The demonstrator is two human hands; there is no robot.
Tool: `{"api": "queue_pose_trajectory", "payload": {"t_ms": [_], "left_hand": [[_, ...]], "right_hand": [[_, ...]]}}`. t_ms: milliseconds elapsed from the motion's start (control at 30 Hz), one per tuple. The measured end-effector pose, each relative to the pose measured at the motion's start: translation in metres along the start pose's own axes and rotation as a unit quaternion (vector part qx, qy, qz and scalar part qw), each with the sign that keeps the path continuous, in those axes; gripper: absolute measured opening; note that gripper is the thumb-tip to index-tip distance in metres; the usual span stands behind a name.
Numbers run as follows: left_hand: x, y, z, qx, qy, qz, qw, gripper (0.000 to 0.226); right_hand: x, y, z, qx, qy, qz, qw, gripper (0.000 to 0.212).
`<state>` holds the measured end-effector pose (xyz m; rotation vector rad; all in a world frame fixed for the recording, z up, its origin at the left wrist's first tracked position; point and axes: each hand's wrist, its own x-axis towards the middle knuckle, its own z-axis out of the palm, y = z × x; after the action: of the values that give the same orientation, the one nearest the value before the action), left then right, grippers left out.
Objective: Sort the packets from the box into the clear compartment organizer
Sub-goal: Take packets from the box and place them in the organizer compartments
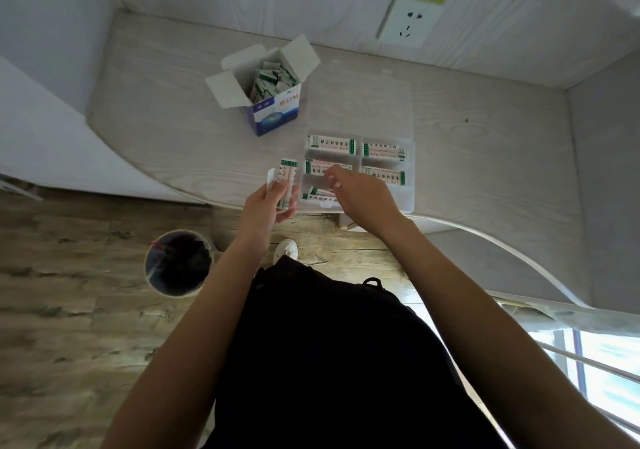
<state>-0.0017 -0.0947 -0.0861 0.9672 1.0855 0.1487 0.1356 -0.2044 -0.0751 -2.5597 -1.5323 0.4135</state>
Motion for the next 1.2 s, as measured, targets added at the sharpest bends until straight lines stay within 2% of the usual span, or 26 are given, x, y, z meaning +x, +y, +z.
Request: {"api": "queue_pose_trajectory", "payload": {"t_ms": [133,300,400,500,600,633,700,767,900,1000,1100,1200], "left_hand": [[-0.001,0.003,0.001,0.028,-0.015,0.013,0.999,0.025],[-0.001,0.008,0.003,0.090,-0.027,0.049,0.994,0.018],[0.002,0.009,0.002,0.149,-0.031,0.072,0.986,0.025],[0.001,0.012,0.005,0.210,-0.044,0.121,0.969,0.025],[0.001,0.016,0.007,0.260,-0.055,0.158,0.951,0.021],[0.001,0.017,0.008,0.297,-0.060,0.186,0.935,0.022],[0.003,0.018,0.011,0.414,-0.075,0.255,0.871,0.020],[0.007,0.020,0.017,0.507,-0.075,0.314,0.799,0.022],[0.017,0.023,0.030,0.599,-0.055,0.372,0.706,0.023],[0.023,0.024,0.034,0.635,-0.056,0.389,0.665,0.021],[0.023,0.026,0.032,0.650,-0.037,0.428,0.626,0.016],[0.024,0.027,0.024,0.644,0.000,0.460,0.611,0.015]], "right_hand": [[0.002,-0.003,0.000,-0.081,-0.029,-0.013,0.996,0.027],[0.003,-0.005,0.007,-0.053,-0.041,-0.028,0.997,0.027],[0.001,0.002,0.011,-0.005,-0.013,-0.050,0.999,0.023],[-0.007,0.002,0.011,0.078,0.064,-0.052,0.994,0.021],[-0.011,-0.003,0.002,0.246,0.125,0.053,0.960,0.021],[-0.011,-0.004,-0.003,0.309,0.114,0.096,0.939,0.021],[-0.010,-0.001,-0.010,0.396,0.088,0.143,0.903,0.021],[-0.013,0.005,-0.013,0.362,0.089,0.140,0.918,0.022],[-0.016,0.014,-0.006,0.249,0.099,0.137,0.954,0.017],[-0.012,0.013,0.001,0.151,0.062,0.135,0.977,0.014],[-0.007,0.012,0.001,0.089,0.041,0.134,0.986,0.019],[-0.004,0.012,0.001,0.016,0.025,0.100,0.995,0.023]]}}
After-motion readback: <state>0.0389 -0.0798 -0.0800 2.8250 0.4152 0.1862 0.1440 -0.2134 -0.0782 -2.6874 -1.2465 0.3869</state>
